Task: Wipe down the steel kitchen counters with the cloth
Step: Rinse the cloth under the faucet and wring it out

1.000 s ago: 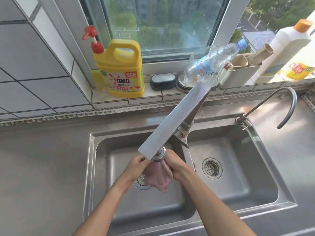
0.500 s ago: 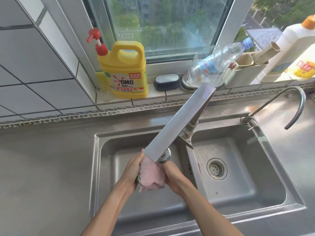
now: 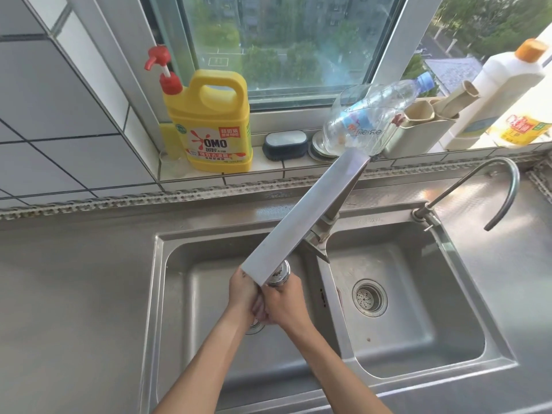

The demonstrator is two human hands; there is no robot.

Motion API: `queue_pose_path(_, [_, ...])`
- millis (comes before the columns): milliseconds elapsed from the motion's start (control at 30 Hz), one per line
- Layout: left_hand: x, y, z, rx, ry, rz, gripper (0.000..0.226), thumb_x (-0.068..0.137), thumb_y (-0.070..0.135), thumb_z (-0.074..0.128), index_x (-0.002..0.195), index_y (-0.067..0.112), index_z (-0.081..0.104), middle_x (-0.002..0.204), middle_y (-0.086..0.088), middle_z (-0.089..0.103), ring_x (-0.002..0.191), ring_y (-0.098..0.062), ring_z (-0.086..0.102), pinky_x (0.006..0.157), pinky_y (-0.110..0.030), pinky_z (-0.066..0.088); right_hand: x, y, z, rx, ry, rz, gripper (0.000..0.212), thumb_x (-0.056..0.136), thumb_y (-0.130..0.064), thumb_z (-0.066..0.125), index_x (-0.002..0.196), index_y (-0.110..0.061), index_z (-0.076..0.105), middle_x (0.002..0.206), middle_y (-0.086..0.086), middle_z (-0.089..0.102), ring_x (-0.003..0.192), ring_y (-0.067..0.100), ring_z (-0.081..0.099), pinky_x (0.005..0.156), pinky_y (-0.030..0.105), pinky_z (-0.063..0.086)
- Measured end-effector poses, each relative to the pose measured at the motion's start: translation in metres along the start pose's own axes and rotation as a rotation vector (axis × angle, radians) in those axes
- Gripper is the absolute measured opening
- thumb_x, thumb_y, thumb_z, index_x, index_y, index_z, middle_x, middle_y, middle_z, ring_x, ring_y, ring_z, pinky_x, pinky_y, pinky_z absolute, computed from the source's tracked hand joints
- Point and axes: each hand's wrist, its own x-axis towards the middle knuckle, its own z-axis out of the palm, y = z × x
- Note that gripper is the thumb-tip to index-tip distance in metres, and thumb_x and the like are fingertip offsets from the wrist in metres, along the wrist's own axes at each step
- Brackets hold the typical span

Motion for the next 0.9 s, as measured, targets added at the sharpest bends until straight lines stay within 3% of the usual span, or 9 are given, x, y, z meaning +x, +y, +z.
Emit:
queue_pose_path(67, [0.002,-0.003,0.007,-0.075,-0.033,-0.055,0.038,0.097,0.008,0.052,0.062,0.022,0.051,0.049,0.008,0.052,0.04,-0.01,0.047,0.044,-0.018,0.036,-0.001,-0.002,0.01,-0.103,0.09,0.049,0.021,0.068,-0.043,0.052,0.06,-0.025,0.052,0.047,-0.007,0.062,0.045,0.016,0.058,0.054,0.038,0.053])
queue_pose_path(133, [0.003,-0.007,0.01,-0.108,-0.076,-0.07,0.039,0.098,0.008,0.044,0.062,0.024,0.047,0.052,0.008,0.05,0.046,-0.011,0.046,0.046,-0.018,0.038,0.002,-0.002,0.013,-0.194,0.171,0.027,0.015,0.067,-0.042,0.049,0.062,-0.028,0.047,0.052,-0.017,0.06,0.049,0.011,0.05,0.053,0.031,0.043])
queue_pose_path(200, [0.002,-0.01,0.011,-0.122,-0.132,-0.084,0.037,0.1,0.01,0.04,0.066,0.023,0.045,0.054,0.007,0.048,0.049,-0.011,0.047,0.048,-0.019,0.04,0.005,-0.006,0.015,-0.295,0.222,-0.022,0.013,0.071,-0.038,0.049,0.071,-0.026,0.048,0.054,-0.011,0.055,0.059,0.021,0.053,0.058,0.031,0.036])
queue_pose_path(300, [0.002,-0.016,0.013,-0.153,-0.19,-0.092,0.043,0.101,0.013,0.039,0.061,0.024,0.05,0.055,0.008,0.049,0.049,-0.011,0.049,0.047,-0.019,0.043,0.008,-0.009,0.013,-0.362,0.214,-0.064,0.022,0.074,-0.038,0.054,0.083,-0.019,0.054,0.069,-0.001,0.065,0.077,0.039,0.063,0.061,0.037,0.046])
queue_pose_path(433, [0.004,-0.019,0.016,-0.225,-0.126,-0.147,0.034,0.103,0.016,0.041,0.071,0.025,0.049,0.065,0.006,0.05,0.059,-0.012,0.053,0.054,-0.023,0.043,0.017,-0.014,0.004,-0.372,0.191,-0.081,0.024,0.081,-0.029,0.07,0.093,-0.011,0.059,0.085,0.008,0.072,0.083,0.038,0.065,0.068,0.045,0.054])
queue_pose_path(533, [0.003,-0.021,0.018,-0.093,-0.068,-0.111,0.029,0.102,0.019,0.046,0.074,0.027,0.049,0.07,0.006,0.05,0.067,-0.012,0.052,0.057,-0.025,0.04,0.024,-0.018,-0.005,-0.442,0.176,-0.054,0.022,0.084,-0.032,0.067,0.073,-0.02,0.051,0.077,0.003,0.066,0.076,0.035,0.063,0.063,0.044,0.052])
queue_pose_path(633, [-0.002,-0.016,0.022,0.012,-0.087,-0.036,0.013,0.089,0.024,0.058,0.076,0.025,0.056,0.077,0.001,0.058,0.076,-0.016,0.057,0.068,-0.031,0.046,0.031,-0.017,-0.009,-0.568,0.187,-0.031,0.03,0.084,-0.03,0.059,0.063,-0.016,0.042,0.068,0.004,0.059,0.067,0.033,0.058,0.058,0.042,0.048])
queue_pose_path(767, [-0.006,-0.009,0.017,0.398,-0.095,0.245,0.013,0.075,0.024,0.063,0.07,0.018,0.053,0.068,0.0,0.057,0.07,-0.014,0.052,0.065,-0.028,0.044,0.049,-0.006,-0.011,-0.133,0.341,0.321,0.045,0.092,-0.032,0.052,0.052,-0.013,0.056,0.059,0.003,0.06,0.062,0.026,0.051,0.061,0.035,0.042])
queue_pose_path(900, [-0.011,-0.013,0.016,0.549,-0.142,0.358,0.035,0.092,0.025,0.069,0.061,0.023,0.052,0.061,0.009,0.059,0.063,-0.008,0.054,0.068,-0.028,0.046,0.056,0.015,-0.016,0.254,0.331,0.592,0.028,0.089,-0.028,0.067,0.074,-0.005,0.073,0.079,0.015,0.078,0.065,0.024,0.067,0.06,0.028,0.049])
